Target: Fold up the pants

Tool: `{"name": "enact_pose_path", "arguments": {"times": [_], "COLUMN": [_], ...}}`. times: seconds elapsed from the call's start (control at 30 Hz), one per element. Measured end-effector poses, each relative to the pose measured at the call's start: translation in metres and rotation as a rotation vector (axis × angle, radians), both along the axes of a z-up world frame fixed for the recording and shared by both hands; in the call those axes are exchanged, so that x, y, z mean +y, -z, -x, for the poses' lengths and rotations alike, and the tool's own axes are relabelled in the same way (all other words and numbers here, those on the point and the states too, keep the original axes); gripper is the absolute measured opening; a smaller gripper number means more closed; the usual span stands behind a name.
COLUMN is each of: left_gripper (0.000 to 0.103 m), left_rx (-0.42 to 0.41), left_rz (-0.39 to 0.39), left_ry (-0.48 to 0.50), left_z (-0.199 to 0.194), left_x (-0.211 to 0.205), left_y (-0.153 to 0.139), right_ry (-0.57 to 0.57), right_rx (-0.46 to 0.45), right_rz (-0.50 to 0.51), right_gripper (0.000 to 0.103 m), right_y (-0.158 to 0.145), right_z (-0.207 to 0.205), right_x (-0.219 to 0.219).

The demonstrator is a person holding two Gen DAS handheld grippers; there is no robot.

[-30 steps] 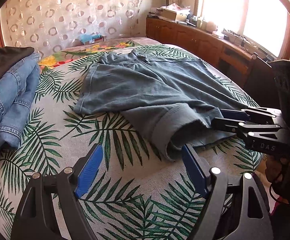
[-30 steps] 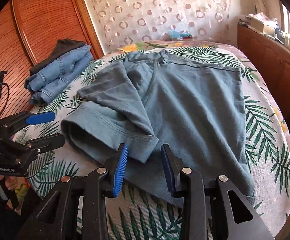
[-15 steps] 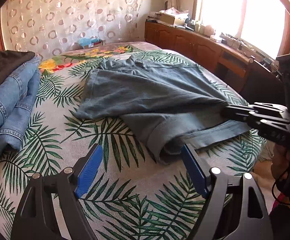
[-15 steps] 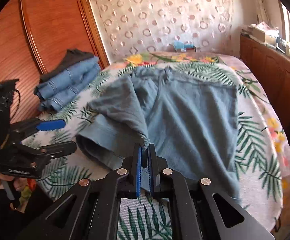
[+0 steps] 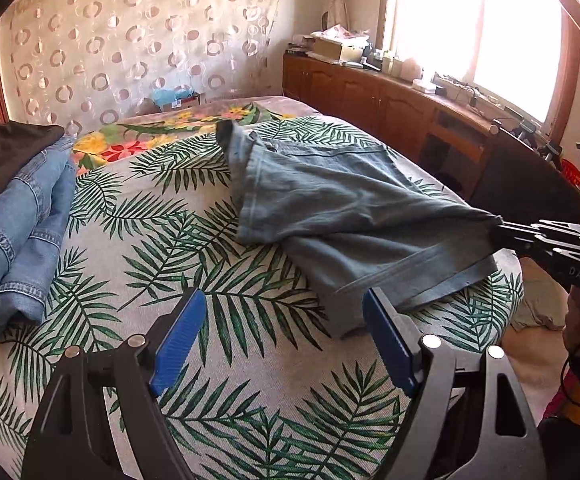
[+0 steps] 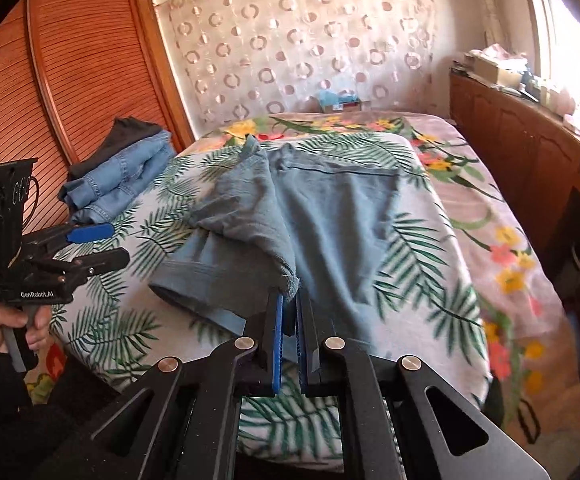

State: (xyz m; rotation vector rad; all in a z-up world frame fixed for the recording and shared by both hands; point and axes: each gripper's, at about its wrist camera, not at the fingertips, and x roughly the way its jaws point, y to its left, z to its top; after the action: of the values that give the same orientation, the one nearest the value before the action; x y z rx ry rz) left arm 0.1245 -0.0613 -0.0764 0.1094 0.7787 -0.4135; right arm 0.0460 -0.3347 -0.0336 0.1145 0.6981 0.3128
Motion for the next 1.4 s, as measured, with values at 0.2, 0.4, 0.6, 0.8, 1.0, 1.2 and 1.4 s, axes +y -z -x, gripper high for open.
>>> {"name": "enact_pose_path", "arguments": {"times": [0.2, 0.4, 0.6, 0.8, 1.0, 1.2, 1.4], "left_gripper": [0.081, 0.081, 0.081, 0.081, 0.081, 0.081, 0.081], "left_rx": [0.007, 0.007, 0.012, 0.021, 0.022, 0.019, 0.014], "left_rz": [-0.012, -0.018, -0.021, -0.027, -0.027, -0.030, -0.038], "left_ry": [0.006, 0.009, 0.014, 0.021, 0.015, 0.004, -0.017], "left_z": [-0.003, -0.008, -0.012, -0.012, -0.014, -0.015, -0.024], "left_x": [-0.006, -0.009, -0.013, -0.018, -0.015, -0.012, -0.005], "left_y": [0.004, 0.004, 0.007, 0.011, 0.013, 0.013, 0.013], "right_ry": [0.017, 0.030, 0.041, 0.052, 0.066, 0.077, 0.032], "right_rx": [0.014, 0.041, 0.068, 0.074, 0.075, 0.050, 0.007], "right_rz": [0.010, 0.032, 0.014, -0.005, 0.007, 0.020, 0.007], "right_gripper": [0.006, 0.006, 0.006, 0.006, 0.009, 0.010, 0.021], "right_y": [-0.002, -0.001, -0.001, -0.003, -0.005, -0.012, -0.020], "right_z": [0.005, 0.007, 0.006, 0.001, 0.004, 0.006, -0.010], "right_x": [0.002, 0.003, -0.003, -0.008, -0.011, -0.014, -0.003]}}
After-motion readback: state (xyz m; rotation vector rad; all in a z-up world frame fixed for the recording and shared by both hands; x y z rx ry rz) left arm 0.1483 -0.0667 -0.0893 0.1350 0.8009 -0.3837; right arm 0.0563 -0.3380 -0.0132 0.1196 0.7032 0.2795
